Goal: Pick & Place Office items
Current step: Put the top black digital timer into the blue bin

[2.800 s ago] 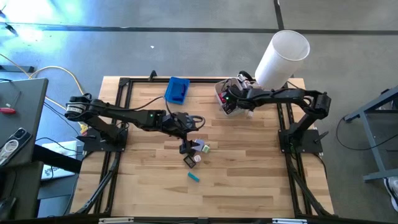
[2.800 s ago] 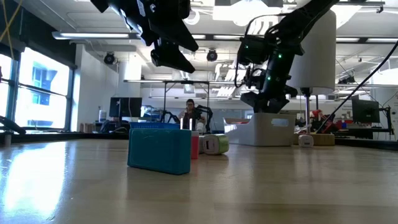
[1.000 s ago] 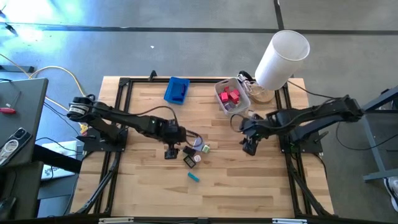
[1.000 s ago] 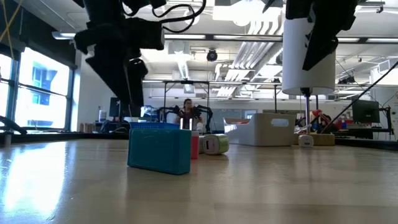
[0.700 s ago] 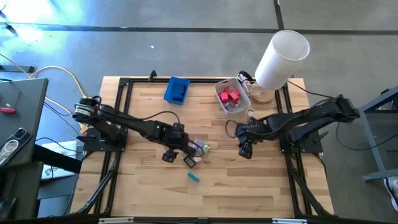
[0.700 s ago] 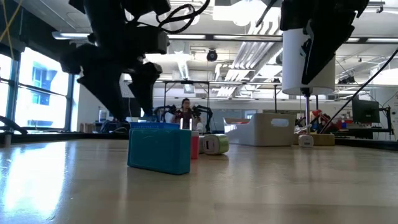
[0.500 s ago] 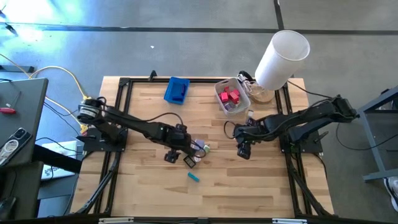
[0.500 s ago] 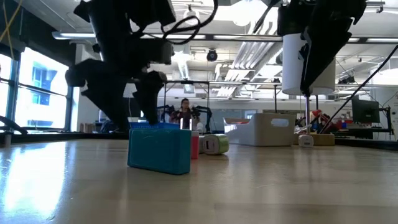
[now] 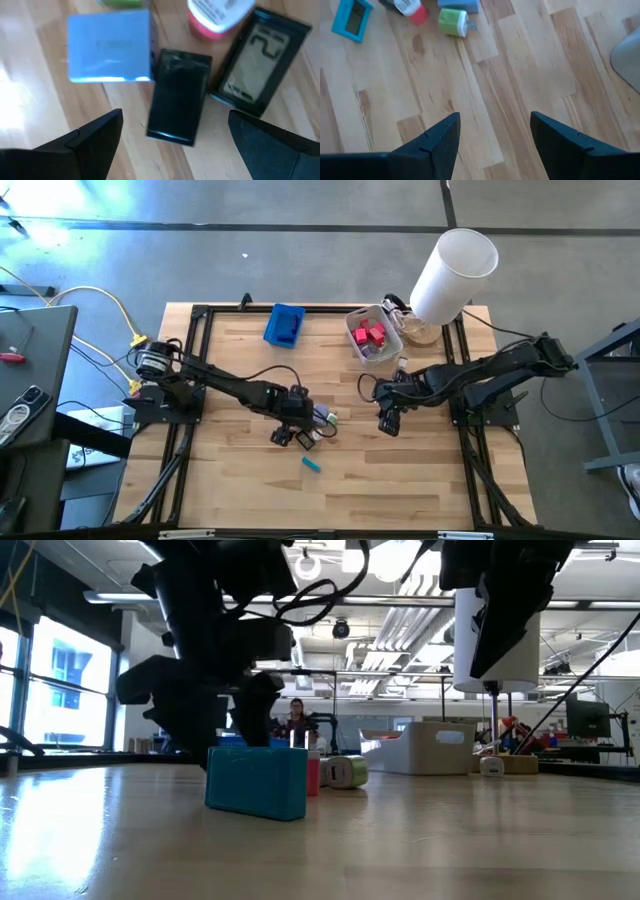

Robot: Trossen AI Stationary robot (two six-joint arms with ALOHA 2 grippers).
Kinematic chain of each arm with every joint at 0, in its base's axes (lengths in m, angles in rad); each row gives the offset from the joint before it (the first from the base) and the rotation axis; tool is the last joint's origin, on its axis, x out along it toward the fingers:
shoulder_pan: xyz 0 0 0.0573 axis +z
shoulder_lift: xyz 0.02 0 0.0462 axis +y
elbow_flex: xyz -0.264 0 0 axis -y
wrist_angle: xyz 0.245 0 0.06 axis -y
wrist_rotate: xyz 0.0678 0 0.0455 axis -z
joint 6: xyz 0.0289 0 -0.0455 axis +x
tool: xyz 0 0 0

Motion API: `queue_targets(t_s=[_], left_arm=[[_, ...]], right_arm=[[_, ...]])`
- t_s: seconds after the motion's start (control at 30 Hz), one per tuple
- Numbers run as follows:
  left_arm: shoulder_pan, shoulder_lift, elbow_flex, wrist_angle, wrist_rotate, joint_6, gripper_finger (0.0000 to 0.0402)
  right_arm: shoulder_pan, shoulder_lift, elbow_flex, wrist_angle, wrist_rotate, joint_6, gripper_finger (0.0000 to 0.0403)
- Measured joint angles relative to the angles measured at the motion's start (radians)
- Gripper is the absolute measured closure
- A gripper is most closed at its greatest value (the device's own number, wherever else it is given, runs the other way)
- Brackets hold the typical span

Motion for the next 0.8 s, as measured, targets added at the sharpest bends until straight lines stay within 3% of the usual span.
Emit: queue_targets(t_s=[0.47,0.63,0.8], left_arm=[[0.026,0.048,0.001,0.038,0.049,-0.001,0.0054],[0.043,0.049,0.000,0.033,0.072,-0.034,0.0089],[0.051,0.050,-0.002,0.035,0.100,-0.100,0.0154]], right_arm=[[0.066,0.000,0.000,0.043,-0.012,0.009,0.0174],[0.084,0.000,0.000,0.050,-0.012,0.009,0.0174],[0.090,0.000,0.000,0.056,-0.011,0.009,0.0174]])
